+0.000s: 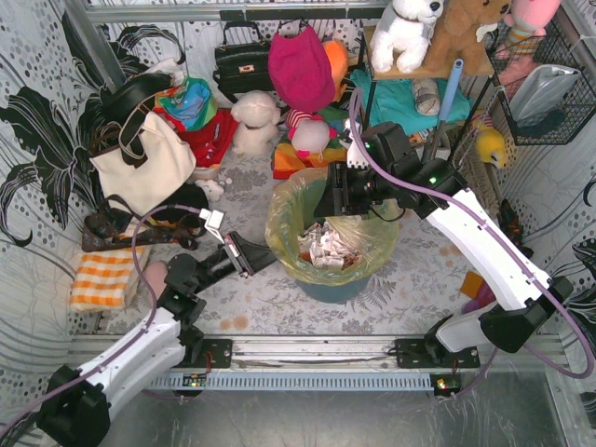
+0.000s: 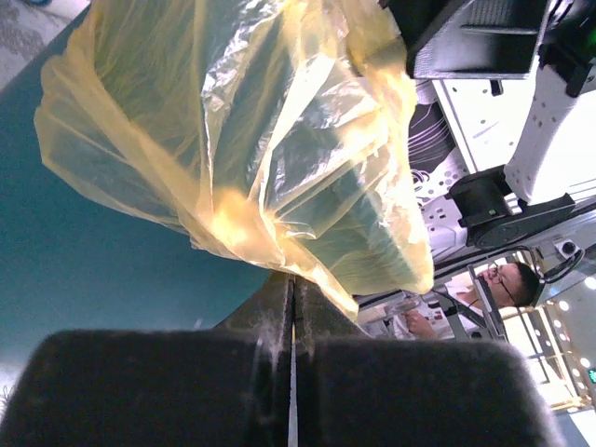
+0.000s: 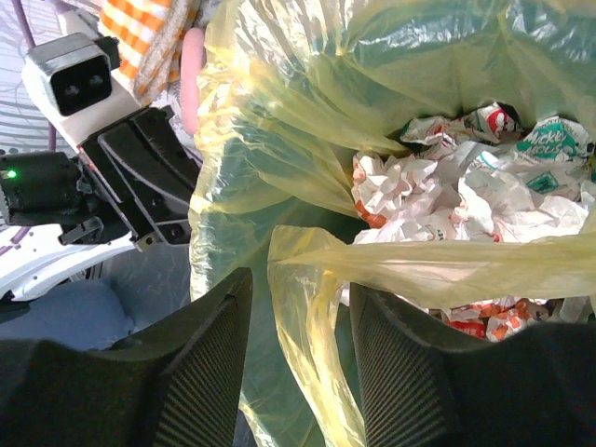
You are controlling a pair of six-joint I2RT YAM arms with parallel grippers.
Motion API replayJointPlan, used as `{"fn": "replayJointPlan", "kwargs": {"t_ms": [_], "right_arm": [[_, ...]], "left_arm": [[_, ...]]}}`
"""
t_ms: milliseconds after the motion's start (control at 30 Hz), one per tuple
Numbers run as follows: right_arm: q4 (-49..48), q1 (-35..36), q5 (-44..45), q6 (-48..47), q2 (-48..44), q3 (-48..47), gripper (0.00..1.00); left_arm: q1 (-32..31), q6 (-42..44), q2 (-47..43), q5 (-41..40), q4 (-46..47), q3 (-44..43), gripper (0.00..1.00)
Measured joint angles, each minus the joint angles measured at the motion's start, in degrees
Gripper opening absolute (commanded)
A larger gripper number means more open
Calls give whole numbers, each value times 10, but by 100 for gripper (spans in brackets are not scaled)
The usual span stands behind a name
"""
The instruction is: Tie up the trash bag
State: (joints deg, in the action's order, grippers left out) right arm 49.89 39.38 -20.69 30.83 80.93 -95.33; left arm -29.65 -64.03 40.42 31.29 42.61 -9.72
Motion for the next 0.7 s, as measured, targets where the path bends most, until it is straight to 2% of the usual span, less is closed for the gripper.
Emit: {"fn": "replayJointPlan", "kwargs": {"t_ms": [267,367,700], "right_arm": [[-34,0,2,3,0,26,17],[-48,0,1,7,0,44,1],[-82,0,4,14,-36,72,0]], "left_arm": [[0,29,-55,-11,-128,-45,0],[0,43,-60,-11,-174,-75,0],[0,98,-46,9,-270,-212,0]]}}
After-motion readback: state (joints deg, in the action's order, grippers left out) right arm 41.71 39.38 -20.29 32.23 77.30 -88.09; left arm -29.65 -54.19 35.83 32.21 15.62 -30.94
